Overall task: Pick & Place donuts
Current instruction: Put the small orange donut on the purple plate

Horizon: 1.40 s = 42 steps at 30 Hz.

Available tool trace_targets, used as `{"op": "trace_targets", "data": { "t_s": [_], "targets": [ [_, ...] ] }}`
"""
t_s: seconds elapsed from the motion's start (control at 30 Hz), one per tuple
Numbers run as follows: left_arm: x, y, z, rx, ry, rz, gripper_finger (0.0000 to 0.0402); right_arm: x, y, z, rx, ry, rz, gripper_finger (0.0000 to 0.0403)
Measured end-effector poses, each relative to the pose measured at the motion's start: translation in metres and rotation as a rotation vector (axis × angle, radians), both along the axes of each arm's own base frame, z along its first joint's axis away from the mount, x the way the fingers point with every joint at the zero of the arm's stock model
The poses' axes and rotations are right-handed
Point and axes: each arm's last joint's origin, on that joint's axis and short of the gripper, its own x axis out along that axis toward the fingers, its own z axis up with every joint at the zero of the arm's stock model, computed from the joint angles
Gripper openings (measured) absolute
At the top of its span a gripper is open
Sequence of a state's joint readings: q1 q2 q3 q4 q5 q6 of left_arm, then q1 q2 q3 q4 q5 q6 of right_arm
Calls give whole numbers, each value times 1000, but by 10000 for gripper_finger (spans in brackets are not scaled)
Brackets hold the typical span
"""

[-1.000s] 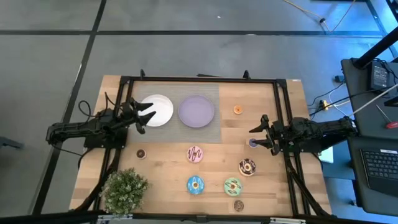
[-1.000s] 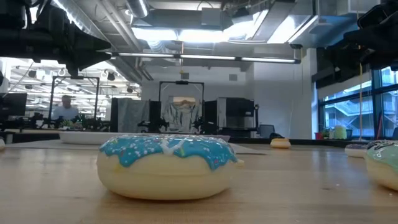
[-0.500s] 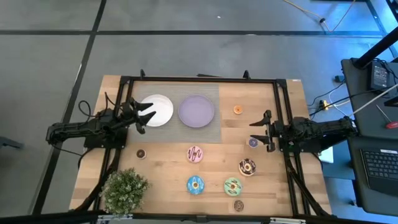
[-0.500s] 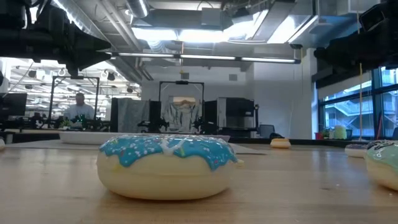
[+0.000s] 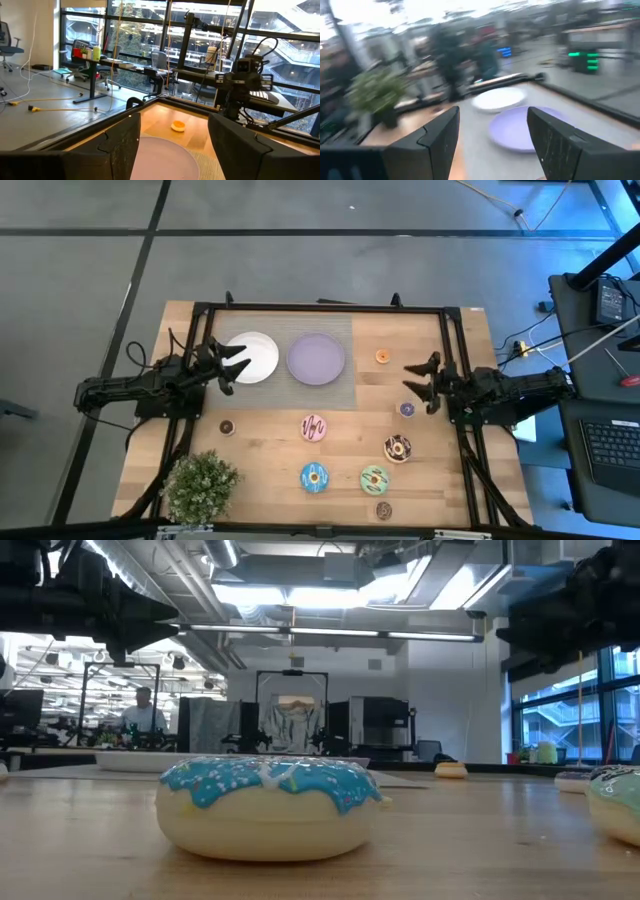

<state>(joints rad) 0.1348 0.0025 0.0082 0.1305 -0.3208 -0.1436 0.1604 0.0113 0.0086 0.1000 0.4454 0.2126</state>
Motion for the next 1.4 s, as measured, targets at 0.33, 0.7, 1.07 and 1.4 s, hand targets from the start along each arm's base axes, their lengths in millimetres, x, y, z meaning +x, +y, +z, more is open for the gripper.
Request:
{"op": "trace_targets", "data": {
  "t_s": [0.33,0.7,1.07,1.4],
  "targets": [
    [0,0,0,-3,-2,-1,230,-4,-8,1,223,-98,-266,234],
    [0,0,0,-183,-95,-24,226,-4,-8,1,223,-106,-302,234],
    [-1,1,7,-266,-156,5,222,-6,-10,3,212,-120,-373,234],
    [16,5,36,-259,123,103,219,-7,-11,3,246,-142,-429,234]
  ]
}}
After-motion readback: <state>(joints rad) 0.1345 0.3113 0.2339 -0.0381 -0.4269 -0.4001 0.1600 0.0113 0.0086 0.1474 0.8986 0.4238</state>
